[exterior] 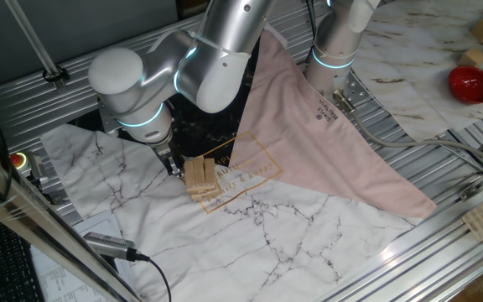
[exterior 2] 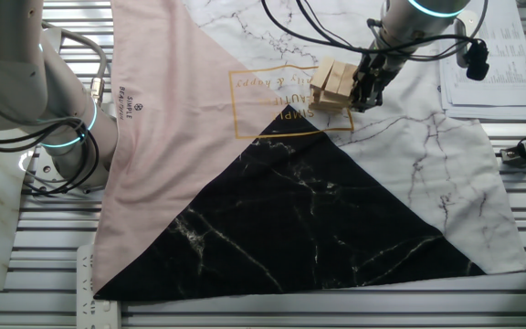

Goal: Play Jenga

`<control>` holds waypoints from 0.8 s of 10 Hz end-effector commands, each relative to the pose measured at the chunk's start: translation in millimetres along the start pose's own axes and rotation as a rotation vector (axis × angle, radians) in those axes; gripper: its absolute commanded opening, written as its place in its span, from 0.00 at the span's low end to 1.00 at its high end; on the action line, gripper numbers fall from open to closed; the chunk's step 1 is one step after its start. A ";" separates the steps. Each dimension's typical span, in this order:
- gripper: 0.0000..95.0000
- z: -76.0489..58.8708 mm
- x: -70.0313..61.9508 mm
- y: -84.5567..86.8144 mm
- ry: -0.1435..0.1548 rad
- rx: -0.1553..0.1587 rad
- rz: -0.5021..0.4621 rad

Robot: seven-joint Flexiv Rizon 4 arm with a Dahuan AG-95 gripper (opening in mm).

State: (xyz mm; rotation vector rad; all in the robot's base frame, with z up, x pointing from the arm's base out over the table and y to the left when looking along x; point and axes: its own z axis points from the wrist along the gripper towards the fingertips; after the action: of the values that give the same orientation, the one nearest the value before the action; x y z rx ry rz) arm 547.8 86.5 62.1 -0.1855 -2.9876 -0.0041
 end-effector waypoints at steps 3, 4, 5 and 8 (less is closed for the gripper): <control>0.00 2.7 -1.9 -1.3 -0.001 0.002 0.002; 0.00 2.9 -2.1 -1.4 -0.001 0.002 0.003; 0.00 2.9 -2.1 -1.4 -0.001 0.002 0.003; 0.00 4.2 -3.7 -2.6 -0.004 0.003 0.009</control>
State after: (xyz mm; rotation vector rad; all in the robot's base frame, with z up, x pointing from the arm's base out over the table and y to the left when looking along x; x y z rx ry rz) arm 549.9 83.0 61.5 -0.1977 -2.9889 0.0012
